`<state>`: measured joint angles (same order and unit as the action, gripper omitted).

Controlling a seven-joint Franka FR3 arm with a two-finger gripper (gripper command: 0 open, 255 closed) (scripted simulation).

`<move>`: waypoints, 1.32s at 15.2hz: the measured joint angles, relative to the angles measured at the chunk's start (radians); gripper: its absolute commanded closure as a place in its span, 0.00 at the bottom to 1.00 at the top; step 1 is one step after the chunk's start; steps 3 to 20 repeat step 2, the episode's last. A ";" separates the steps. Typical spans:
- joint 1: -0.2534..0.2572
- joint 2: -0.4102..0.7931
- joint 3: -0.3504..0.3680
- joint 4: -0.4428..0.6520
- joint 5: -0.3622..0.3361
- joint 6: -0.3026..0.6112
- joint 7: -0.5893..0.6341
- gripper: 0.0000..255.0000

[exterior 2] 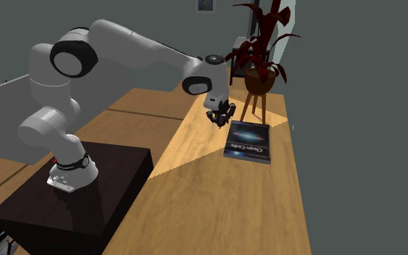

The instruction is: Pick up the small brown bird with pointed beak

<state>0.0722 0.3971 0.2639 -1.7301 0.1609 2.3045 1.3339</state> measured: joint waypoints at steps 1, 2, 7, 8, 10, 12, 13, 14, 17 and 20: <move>-0.001 -0.007 0.000 0.006 0.000 -0.013 0.001 1.00; -0.002 -0.009 0.000 0.009 0.001 -0.018 0.001 1.00; -0.002 -0.009 0.000 0.009 0.001 -0.018 0.001 1.00; -0.002 -0.009 0.000 0.009 0.001 -0.018 0.001 1.00; -0.002 -0.009 0.000 0.009 0.001 -0.018 0.001 1.00; -0.002 -0.009 0.000 0.009 0.001 -0.018 0.001 1.00; -0.002 -0.009 0.000 0.009 0.001 -0.018 0.001 1.00; -0.002 -0.009 0.000 0.009 0.001 -0.018 0.001 1.00; -0.002 -0.009 0.000 0.009 0.001 -0.018 0.001 1.00; -0.002 -0.009 0.000 0.009 0.001 -0.018 0.001 1.00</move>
